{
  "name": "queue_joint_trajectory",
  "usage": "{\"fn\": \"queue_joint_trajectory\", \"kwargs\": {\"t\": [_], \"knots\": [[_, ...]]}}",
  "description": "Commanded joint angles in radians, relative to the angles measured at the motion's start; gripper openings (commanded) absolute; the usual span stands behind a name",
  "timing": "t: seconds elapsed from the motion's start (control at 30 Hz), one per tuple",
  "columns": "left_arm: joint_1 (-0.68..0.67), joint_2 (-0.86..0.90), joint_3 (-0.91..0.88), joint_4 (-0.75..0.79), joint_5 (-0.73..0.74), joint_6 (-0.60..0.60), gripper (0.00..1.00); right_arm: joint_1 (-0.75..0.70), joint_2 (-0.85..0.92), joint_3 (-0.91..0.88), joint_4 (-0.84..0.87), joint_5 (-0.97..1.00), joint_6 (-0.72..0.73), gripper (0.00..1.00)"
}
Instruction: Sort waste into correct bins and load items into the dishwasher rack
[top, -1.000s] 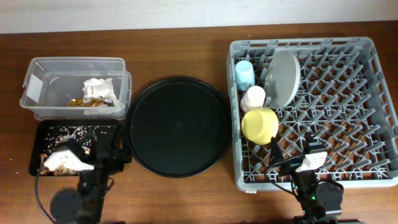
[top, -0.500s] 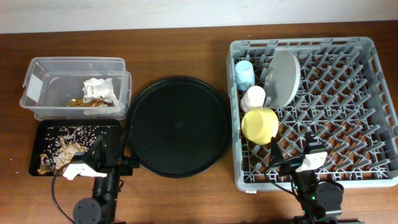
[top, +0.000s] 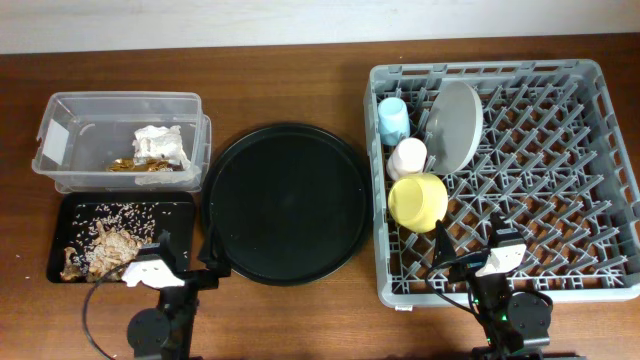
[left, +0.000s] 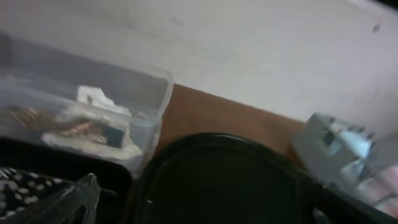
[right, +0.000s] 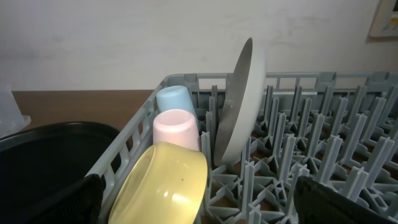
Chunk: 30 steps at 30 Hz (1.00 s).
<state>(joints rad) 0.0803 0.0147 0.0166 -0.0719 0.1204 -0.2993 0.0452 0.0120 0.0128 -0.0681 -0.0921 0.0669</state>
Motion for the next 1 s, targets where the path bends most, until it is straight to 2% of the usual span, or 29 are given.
{"fn": "queue_joint_trajectory", "kwargs": {"t": [0.0, 0.07, 0.43, 0.97], "knots": [[-0.004, -0.010, -0.008, 0.000, -0.018, 0.290, 0.99, -0.007, -0.008, -0.007, -0.003, -0.002, -0.009, 0.98], [-0.004, -0.010, -0.008, -0.002, -0.032, 0.343, 0.99, -0.007, -0.008, -0.007, -0.003, -0.002, -0.009, 0.98], [-0.004, -0.010, -0.008, -0.005, -0.205, 0.337, 0.99, -0.007, -0.008, -0.007, -0.003, -0.002, -0.009, 0.98], [-0.052, -0.010, -0.008, -0.005, -0.204, 0.338, 0.99, -0.007, -0.008, -0.007, -0.003, -0.002, -0.009, 0.98]]}}
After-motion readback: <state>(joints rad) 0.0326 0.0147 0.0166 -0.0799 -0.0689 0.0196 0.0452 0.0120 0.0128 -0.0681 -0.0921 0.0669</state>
